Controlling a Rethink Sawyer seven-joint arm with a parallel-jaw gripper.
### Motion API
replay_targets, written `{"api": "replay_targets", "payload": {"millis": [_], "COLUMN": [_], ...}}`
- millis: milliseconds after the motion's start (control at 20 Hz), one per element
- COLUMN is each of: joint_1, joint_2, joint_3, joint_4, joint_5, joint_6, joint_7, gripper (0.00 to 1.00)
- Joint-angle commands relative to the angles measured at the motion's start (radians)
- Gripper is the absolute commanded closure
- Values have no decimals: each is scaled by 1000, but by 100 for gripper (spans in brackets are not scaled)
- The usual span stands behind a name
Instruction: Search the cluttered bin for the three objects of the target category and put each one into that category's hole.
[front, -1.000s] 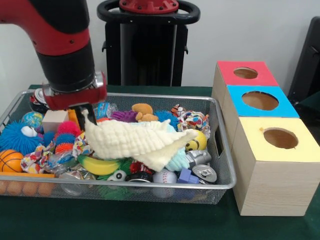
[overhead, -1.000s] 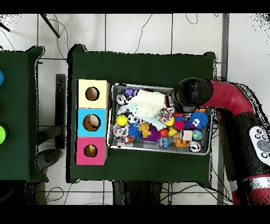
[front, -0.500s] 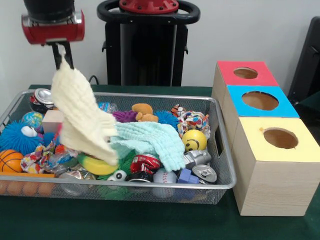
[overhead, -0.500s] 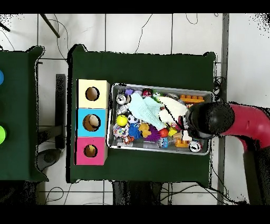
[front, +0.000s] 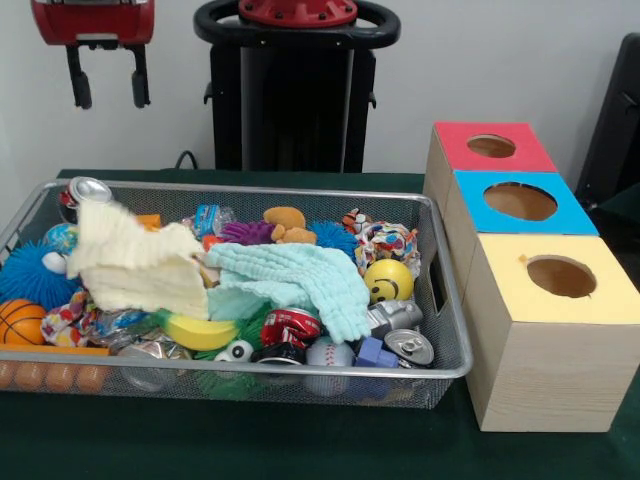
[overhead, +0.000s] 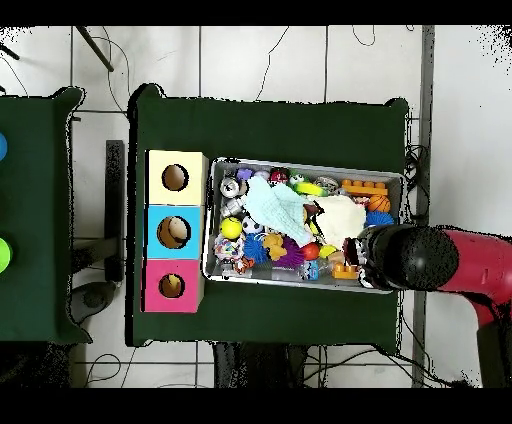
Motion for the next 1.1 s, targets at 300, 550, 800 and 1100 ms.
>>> {"api": "replay_targets", "payload": {"millis": [300,550,800,1100], "joint_1": [16,44,121,221], "joint_2": [14,-12,-28,14], "joint_3": [88,82,44,5], "joint_4": [134,156,198,160], "joint_5": [-14,-18,-30,-23], "joint_6": [-92,-106,-161,-140], "joint_7": [-114,-68,48,110], "gripper": [0,0,0,0]}}
